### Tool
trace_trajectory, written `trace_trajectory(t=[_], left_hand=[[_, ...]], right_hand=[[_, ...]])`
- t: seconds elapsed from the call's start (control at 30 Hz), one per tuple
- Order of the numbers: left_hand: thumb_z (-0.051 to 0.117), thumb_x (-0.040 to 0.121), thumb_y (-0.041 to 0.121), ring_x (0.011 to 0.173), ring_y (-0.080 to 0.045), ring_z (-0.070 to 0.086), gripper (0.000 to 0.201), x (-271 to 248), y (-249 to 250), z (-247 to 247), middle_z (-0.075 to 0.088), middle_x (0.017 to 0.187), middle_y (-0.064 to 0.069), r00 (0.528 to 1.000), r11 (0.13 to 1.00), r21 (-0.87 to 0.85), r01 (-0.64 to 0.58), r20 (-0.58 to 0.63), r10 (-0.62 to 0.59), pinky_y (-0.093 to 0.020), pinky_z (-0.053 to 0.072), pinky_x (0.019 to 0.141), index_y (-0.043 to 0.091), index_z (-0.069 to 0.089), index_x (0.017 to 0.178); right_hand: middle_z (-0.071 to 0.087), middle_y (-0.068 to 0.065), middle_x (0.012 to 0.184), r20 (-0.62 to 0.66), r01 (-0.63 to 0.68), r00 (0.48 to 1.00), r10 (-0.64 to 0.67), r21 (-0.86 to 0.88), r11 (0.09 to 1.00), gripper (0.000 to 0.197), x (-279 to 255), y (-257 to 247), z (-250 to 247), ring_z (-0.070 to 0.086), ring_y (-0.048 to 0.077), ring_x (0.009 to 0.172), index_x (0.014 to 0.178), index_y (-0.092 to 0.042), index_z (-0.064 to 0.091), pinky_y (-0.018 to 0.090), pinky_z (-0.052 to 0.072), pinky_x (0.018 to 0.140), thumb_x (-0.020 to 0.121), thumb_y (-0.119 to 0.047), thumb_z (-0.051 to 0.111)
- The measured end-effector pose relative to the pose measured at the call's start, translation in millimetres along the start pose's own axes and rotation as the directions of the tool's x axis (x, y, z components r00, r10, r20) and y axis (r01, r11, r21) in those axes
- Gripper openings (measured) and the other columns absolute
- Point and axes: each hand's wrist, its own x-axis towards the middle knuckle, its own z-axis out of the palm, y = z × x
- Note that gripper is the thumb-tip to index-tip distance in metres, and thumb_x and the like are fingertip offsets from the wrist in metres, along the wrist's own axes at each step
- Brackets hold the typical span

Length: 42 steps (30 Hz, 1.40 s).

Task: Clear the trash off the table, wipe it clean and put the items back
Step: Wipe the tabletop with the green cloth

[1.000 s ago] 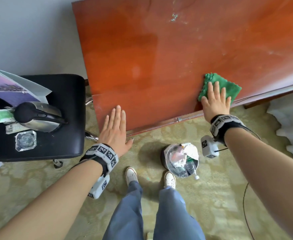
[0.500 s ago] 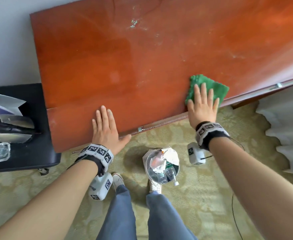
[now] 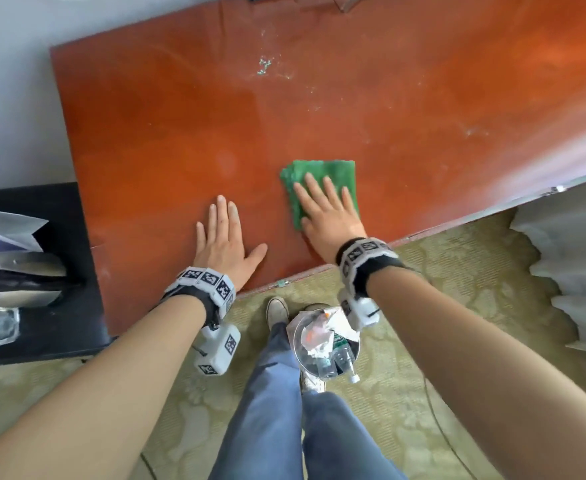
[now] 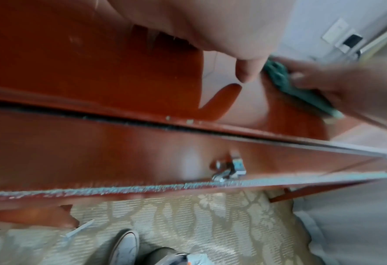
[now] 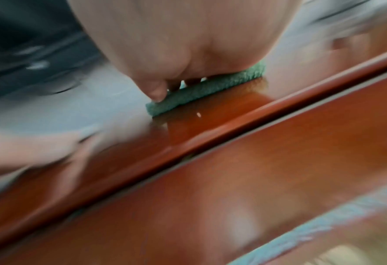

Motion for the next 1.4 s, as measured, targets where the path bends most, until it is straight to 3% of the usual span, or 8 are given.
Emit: trace_trajectory(t=[0.17, 0.43, 0.57, 0.73, 0.9, 1.0, 1.3, 1.4], left_hand=[[0.032, 0.099, 0.052, 0.15, -0.02, -0.022, 0.086, 29, -6, -18, -0.032, 0.16, -0.004, 1.0, 0.998, -0.066, 0.018, 0.021, -0.017, -0.051, -0.005, 0.123, 0.013, -0.021, 0.155], [0.025, 0.103, 0.033, 0.152, -0.02, -0.017, 0.069, 73, -25, -46, -0.022, 0.164, -0.005, 1.0, 0.988, -0.155, 0.004, -0.015, -0.006, -0.048, -0.005, 0.123, 0.012, -0.01, 0.158], [0.023, 0.101, 0.045, 0.151, -0.023, -0.018, 0.075, 69, -30, -47, -0.027, 0.162, -0.007, 0.999, 0.995, -0.082, -0.051, -0.001, 0.051, -0.05, -0.003, 0.124, 0.009, -0.013, 0.157], [0.009, 0.094, 0.067, 0.15, -0.027, -0.024, 0.09, 68, -28, -42, -0.034, 0.158, -0.011, 0.998, 0.998, 0.009, -0.064, 0.017, 0.064, -0.052, -0.004, 0.123, 0.007, -0.025, 0.152], [0.018, 0.095, 0.055, 0.15, -0.028, -0.021, 0.086, 67, -24, -43, -0.03, 0.16, -0.014, 0.999, 0.999, 0.0, -0.048, 0.003, 0.048, -0.053, -0.004, 0.122, 0.005, -0.019, 0.154], [0.021, 0.098, 0.046, 0.151, -0.027, -0.019, 0.079, 68, -24, -44, -0.027, 0.161, -0.013, 1.0, 1.0, 0.004, -0.022, 0.003, 0.022, -0.053, -0.002, 0.123, 0.005, -0.014, 0.155], [0.014, 0.099, 0.046, 0.149, -0.024, -0.026, 0.075, 91, 14, -54, -0.037, 0.157, -0.006, 0.971, 0.964, -0.122, 0.236, 0.067, -0.23, -0.054, -0.003, 0.122, 0.012, -0.026, 0.152], [0.02, 0.099, 0.047, 0.149, -0.027, -0.025, 0.079, 106, 40, -58, -0.037, 0.157, -0.007, 0.925, 0.906, -0.189, 0.379, 0.079, -0.371, -0.053, -0.003, 0.123, 0.01, -0.026, 0.152]], right_hand=[[-0.005, 0.0, 0.166, 0.0, -0.534, 0.841, 0.542, 0.168, 0.829, 0.069, 16, 83, -38, -0.004, 0.029, 0.152, 0.159, -0.025, 0.003, 0.056, 0.002, 0.12, 0.099, -0.03, 0.036], [-0.011, -0.007, 0.165, 0.162, 0.205, 0.968, -0.191, -0.072, 0.976, 0.072, 54, -78, -4, -0.011, 0.023, 0.152, 0.158, -0.029, -0.002, 0.05, -0.005, 0.122, 0.098, -0.035, 0.037], [-0.009, -0.007, 0.165, 0.017, -0.201, 0.979, 0.201, -0.033, 0.979, 0.076, 80, -1, -29, -0.005, 0.023, 0.152, 0.157, -0.032, -0.003, 0.049, 0.002, 0.122, 0.096, -0.032, 0.042], [-0.008, -0.002, 0.166, 0.052, -0.631, 0.774, 0.631, 0.137, 0.763, 0.071, 79, 61, -55, -0.005, 0.027, 0.152, 0.158, -0.027, -0.002, 0.055, 0.002, 0.12, 0.099, -0.033, 0.036], [-0.013, -0.001, 0.165, 0.114, -0.072, 0.99, 0.086, -0.121, 0.99, 0.078, 89, -44, -30, -0.009, 0.029, 0.152, 0.158, -0.025, -0.007, 0.054, -0.002, 0.12, 0.096, -0.038, 0.039], [-0.014, -0.006, 0.165, 0.243, 0.289, 0.937, -0.249, -0.145, 0.946, 0.071, 88, -73, -24, -0.012, 0.024, 0.151, 0.157, -0.028, -0.009, 0.052, -0.005, 0.121, 0.099, -0.039, 0.03], [-0.013, -0.002, 0.165, 0.076, -0.314, 0.947, 0.312, 0.014, 0.949, 0.071, 203, 78, -99, -0.008, 0.028, 0.152, 0.158, -0.026, -0.007, 0.057, -0.001, 0.12, 0.1, -0.037, 0.032], [-0.013, 0.0, 0.165, 0.087, -0.096, 0.991, 0.102, -0.071, 0.993, 0.072, 228, 46, -101, -0.008, 0.031, 0.151, 0.158, -0.024, -0.007, 0.058, -0.002, 0.12, 0.098, -0.037, 0.032]])
